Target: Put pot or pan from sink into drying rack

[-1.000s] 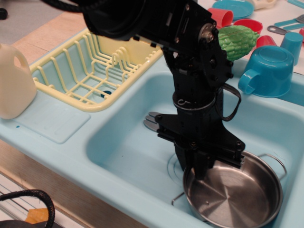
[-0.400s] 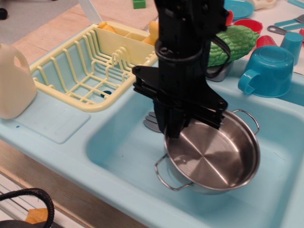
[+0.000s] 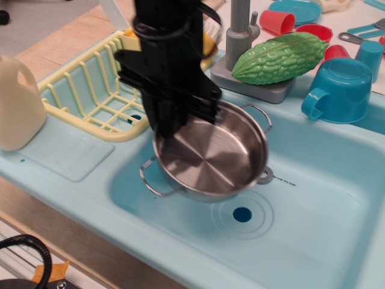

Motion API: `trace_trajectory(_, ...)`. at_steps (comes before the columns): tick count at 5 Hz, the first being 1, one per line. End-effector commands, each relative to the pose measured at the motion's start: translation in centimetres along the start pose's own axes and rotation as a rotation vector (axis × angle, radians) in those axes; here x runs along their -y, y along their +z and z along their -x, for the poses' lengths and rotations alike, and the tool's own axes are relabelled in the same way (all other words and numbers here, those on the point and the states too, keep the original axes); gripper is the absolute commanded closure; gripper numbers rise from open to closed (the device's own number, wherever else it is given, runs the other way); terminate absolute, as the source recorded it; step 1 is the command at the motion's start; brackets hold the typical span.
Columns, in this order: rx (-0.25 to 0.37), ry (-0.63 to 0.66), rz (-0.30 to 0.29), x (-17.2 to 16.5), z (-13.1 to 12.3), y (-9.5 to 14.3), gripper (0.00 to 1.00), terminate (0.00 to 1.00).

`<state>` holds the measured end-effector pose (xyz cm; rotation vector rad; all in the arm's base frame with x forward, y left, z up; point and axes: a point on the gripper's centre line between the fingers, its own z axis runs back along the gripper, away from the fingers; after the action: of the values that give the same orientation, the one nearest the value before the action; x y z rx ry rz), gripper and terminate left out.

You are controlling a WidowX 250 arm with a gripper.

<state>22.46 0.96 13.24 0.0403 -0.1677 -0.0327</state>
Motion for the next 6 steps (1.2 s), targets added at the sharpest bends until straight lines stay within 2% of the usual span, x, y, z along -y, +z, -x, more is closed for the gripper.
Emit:
trace_trajectory(1,0.117,0.047,-0.059,-4.2,-2.6,3.8,1.00,0.00)
trace_trajectory(2,0.134,0.098,-0.060,-6.2,-3.6,4.5,1.00,0.00)
trace_trajectory(4,0.153,0.171,-0.076,-9.2,-3.6,5.1,1.00,0.00)
trace_trajectory(5,0.198,0.226,-0.059,-10.8,-3.3,4.5,1.00,0.00)
trace_trajectory(6,0.218,0.243,-0.040,-12.0,-3.4,3.8,1.00,0.00)
